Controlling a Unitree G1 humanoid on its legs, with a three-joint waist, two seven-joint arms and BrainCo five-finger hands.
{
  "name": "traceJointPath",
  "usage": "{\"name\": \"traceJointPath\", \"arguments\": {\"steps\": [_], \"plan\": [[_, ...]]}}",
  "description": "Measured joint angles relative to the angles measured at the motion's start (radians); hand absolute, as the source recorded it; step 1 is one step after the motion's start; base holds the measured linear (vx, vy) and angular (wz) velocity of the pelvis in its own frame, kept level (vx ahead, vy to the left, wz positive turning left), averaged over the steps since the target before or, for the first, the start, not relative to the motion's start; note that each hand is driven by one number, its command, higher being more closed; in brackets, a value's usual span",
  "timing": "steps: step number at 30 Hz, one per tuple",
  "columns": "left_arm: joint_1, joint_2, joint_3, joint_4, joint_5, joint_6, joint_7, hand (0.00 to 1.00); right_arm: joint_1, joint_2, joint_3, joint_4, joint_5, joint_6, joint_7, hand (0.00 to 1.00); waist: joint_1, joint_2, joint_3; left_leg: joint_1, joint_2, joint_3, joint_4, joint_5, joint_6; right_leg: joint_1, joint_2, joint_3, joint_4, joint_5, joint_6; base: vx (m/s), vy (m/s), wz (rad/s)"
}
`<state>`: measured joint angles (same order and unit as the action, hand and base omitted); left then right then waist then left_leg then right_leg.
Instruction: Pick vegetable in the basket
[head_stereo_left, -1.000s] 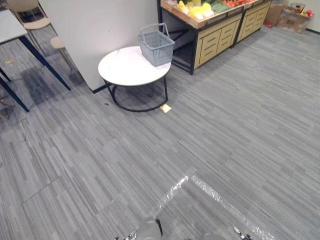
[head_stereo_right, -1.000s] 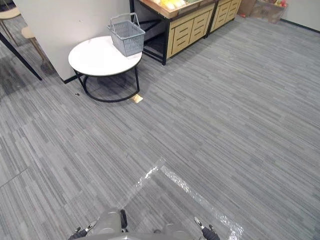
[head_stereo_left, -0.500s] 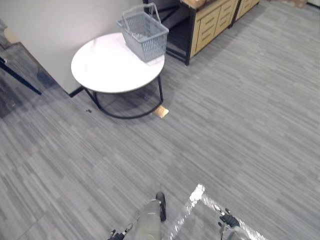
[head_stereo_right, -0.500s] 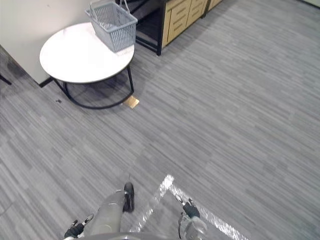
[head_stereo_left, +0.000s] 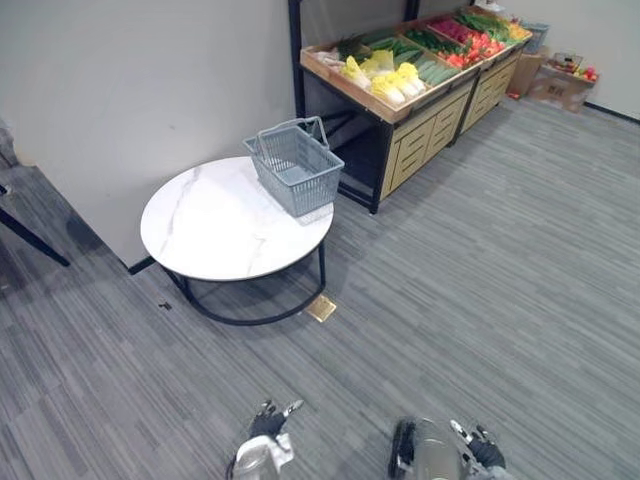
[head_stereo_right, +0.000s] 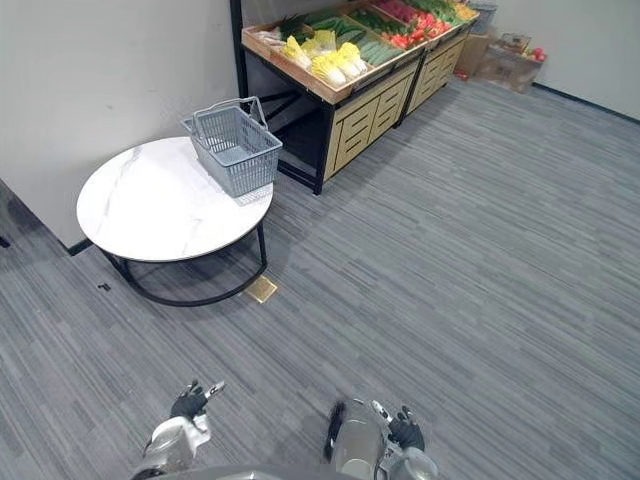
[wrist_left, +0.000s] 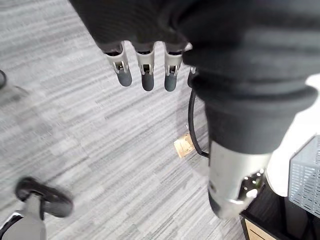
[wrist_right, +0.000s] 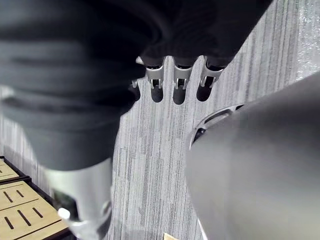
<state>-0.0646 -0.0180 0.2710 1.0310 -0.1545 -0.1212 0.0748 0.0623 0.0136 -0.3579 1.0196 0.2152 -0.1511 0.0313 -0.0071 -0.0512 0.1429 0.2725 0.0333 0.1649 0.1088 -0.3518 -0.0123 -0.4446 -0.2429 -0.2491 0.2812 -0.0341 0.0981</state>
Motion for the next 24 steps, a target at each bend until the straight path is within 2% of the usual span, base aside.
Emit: {"name": "traceJointPath", "arguments": {"steps": [1, 2, 3, 4, 5, 6, 7, 8, 9, 10, 11, 12, 14, 16, 18, 20, 21, 22, 23, 24], "plan": [[-0.001, -0.004, 0.003, -0.003, 0.0, -0.004, 0.002, 0.0, 0.0, -0.001, -0.001, -0.001, 0.001, 0.001, 0.001, 0.0, -0.002, 0.0, 0.0, 0.015, 0.006, -0.014, 0.0, -0.016, -0.009, 0.001, 0.004, 0.011, -0.028, 0.0, -0.001, 0.56, -0.286, 0.31], [-0.002, -0.011, 0.011, 0.001, 0.0, -0.007, 0.007, 0.0, -0.008, -0.009, 0.005, -0.004, -0.001, 0.002, 0.002, 0.0, -0.013, 0.017, -0.001, 0.048, 0.036, -0.038, 0.006, -0.038, -0.014, -0.005, 0.012, 0.015, 0.042, 0.076, -0.018, 0.58, -0.298, 0.41], [0.001, -0.02, 0.011, 0.011, 0.0, -0.006, 0.008, 0.0, -0.012, -0.019, 0.009, -0.002, -0.002, 0.005, 0.002, 0.0, -0.018, 0.042, -0.011, 0.05, 0.063, -0.068, 0.05, -0.031, -0.018, -0.019, 0.017, 0.014, 0.144, 0.076, -0.03, 0.58, -0.301, 0.39], [0.004, -0.031, 0.01, 0.012, 0.0, -0.006, 0.008, 0.0, -0.015, -0.028, 0.009, -0.001, -0.002, 0.003, 0.002, 0.0, -0.016, 0.06, -0.016, 0.047, 0.082, -0.08, 0.081, -0.024, -0.018, -0.023, 0.028, 0.007, 0.186, 0.041, -0.06, 0.72, -0.394, 0.16], [0.02, -0.051, 0.012, 0.013, 0.0, -0.007, 0.008, 0.0, -0.024, -0.043, 0.009, 0.004, -0.02, 0.008, 0.001, 0.0, -0.009, 0.092, -0.031, 0.025, 0.116, -0.103, 0.169, 0.014, -0.032, -0.015, 0.049, -0.016, 0.237, -0.018, -0.074, 0.62, -0.35, 0.06], [0.03, -0.053, 0.013, 0.028, 0.001, -0.004, 0.005, 0.0, -0.035, -0.053, 0.01, 0.009, -0.024, 0.011, 0.002, 0.0, -0.011, 0.114, -0.04, -0.033, 0.145, -0.141, 0.316, 0.081, -0.029, 0.018, 0.06, -0.046, 0.259, -0.066, -0.078, 0.78, -0.44, 0.1], [0.033, -0.053, 0.017, 0.032, 0.001, -0.002, 0.005, 0.0, -0.035, -0.054, 0.01, 0.01, -0.028, 0.012, 0.002, 0.0, -0.016, 0.12, -0.042, -0.068, 0.154, -0.153, 0.391, 0.132, -0.031, 0.041, 0.068, -0.056, 0.259, -0.088, -0.08, 0.53, -0.289, 0.24], [0.04, -0.056, 0.032, 0.033, 0.001, 0.0, 0.005, 0.0, -0.033, -0.057, 0.011, 0.017, -0.041, 0.016, 0.0, 0.0, -0.017, 0.126, -0.04, -0.123, 0.169, -0.164, 0.519, 0.254, -0.048, 0.089, 0.08, -0.072, 0.244, -0.118, -0.087, 0.66, -0.317, 0.24], [0.055, -0.056, 0.051, 0.037, 0.0, 0.001, 0.001, 0.0, -0.029, -0.058, 0.015, 0.018, -0.046, 0.019, 0.0, 0.0, -0.011, 0.12, -0.028, -0.21, 0.2, -0.181, 0.705, 0.375, -0.114, 0.164, 0.104, -0.083, 0.2, -0.142, -0.095, 0.49, -0.2, 0.13], [0.063, -0.055, 0.063, 0.038, 0.0, 0.002, -0.002, 0.0, -0.027, -0.057, 0.015, 0.022, -0.051, 0.021, -0.002, 0.0, -0.003, 0.125, -0.028, -0.275, 0.224, -0.16, 0.842, 0.367, -0.113, 0.224, 0.122, -0.083, 0.164, -0.15, -0.1, 0.57, -0.211, -0.06], [0.076, -0.053, 0.077, 0.039, -0.002, 0.003, -0.006, 0.0, -0.026, -0.055, 0.022, 0.03, -0.051, 0.022, -0.003, 0.0, 0.013, 0.117, -0.021, -0.333, 0.245, -0.11, 0.959, 0.332, -0.109, 0.308, 0.137, -0.081, 0.105, -0.15, -0.1, 0.51, -0.164, -0.16], [0.079, -0.045, 0.082, 0.034, 0.0, 0.001, -0.011, 0.0, -0.029, -0.054, 0.037, 0.041, -0.051, 0.023, -0.004, 0.0, 0.027, 0.109, -0.017, -0.392, 0.244, -0.064, 0.993, 0.287, -0.1, 0.389, 0.139, -0.082, 0.043, -0.152, -0.097, 0.59, -0.164, -0.14], [0.08, -0.041, 0.094, 0.025, 0.001, -0.001, -0.018, 0.0, -0.036, -0.056, 0.054, 0.053, -0.051, 0.03, -0.004, 0.0, 0.04, 0.107, -0.018, -0.486, 0.239, -0.001, 0.964, 0.235, -0.09, 0.475, 0.139, -0.083, -0.041, -0.161, -0.088, 0.5, -0.08, -0.03], [0.089, -0.031, 0.109, 0.024, 0.004, -0.002, -0.025, 0.0, -0.044, -0.048, 0.052, 0.056, -0.051, 0.04, -0.005, 0.0, 0.044, 0.109, -0.017, -0.56, 0.238, 0.062, 0.855, 0.187, -0.075, 0.542, 0.138, -0.086, -0.095, -0.159, -0.062, 0.38, 0.028, -0.02], [0.115, -0.019, 0.117, 0.034, 0.016, -0.001, -0.037, 0.0, -0.047, -0.04, 0.051, 0.056, -0.051, 0.04, -0.005, 0.0, 0.055, 0.107, -0.016, -0.582, 0.218, 0.116, 0.648, 0.167, -0.065, 0.594, 0.13, -0.086, -0.133, -0.167, -0.035, 0.35, 0.113, -0.11], [0.128, -0.021, 0.143, 0.032, 0.011, -0.001, -0.043, 0.0, -0.046, -0.039, 0.054, 0.055, -0.052, 0.039, -0.006, 0.0, 0.071, 0.103, -0.017, -0.584, 0.156, 0.135, 0.308, 0.212, -0.028, 0.663, 0.1, -0.093, -0.161, -0.207, 0.007, 0.46, 0.221, 0.02], [0.128, -0.022, 0.147, 0.032, 0.012, -0.001, -0.047, 0.0, -0.048, -0.039, 0.058, 0.055, -0.053, 0.038, -0.006, 0.0, 0.073, 0.103, -0.018, -0.584, 0.146, 0.135, 0.23, 0.238, -0.025, 0.672, 0.091, -0.095, -0.162, -0.218, 0.02, 0.46, 0.284, 0.07], [0.129, -0.024, 0.168, 0.028, 0.011, -0.001, -0.058, 0.0, -0.049, -0.038, 0.091, 0.057, -0.053, 0.038, -0.008, 0.0, 0.08, 0.093, -0.019, -0.586, 0.132, 0.144, 0.174, 0.327, -0.008, 0.697, 0.067, -0.094, -0.162, -0.249, 0.046, 0.48, 0.315, 0.0], [0.131, -0.022, 0.187, 0.02, 0.012, -0.002, -0.063, 0.0, -0.051, -0.028, 0.123, 0.058, -0.053, 0.037, -0.007, 0.0, 0.088, 0.069, -0.041, -0.587, 0.109, 0.198, 0.195, 0.344, 0.037, 0.713, 0.038, -0.076, -0.168, -0.265, 0.024, 0.61, 0.338, -0.02], [0.13, -0.018, 0.201, 0.012, 0.019, -0.001, -0.063, 0.0, -0.058, -0.017, 0.135, 0.058, -0.054, 0.037, -0.005, 0.0, 0.091, 0.049, -0.049, -0.594, 0.097, 0.219, 0.225, 0.303, 0.054, 0.707, 0.019, -0.054, -0.172, -0.244, 0.001, 0.56, 0.264, -0.03]]}}
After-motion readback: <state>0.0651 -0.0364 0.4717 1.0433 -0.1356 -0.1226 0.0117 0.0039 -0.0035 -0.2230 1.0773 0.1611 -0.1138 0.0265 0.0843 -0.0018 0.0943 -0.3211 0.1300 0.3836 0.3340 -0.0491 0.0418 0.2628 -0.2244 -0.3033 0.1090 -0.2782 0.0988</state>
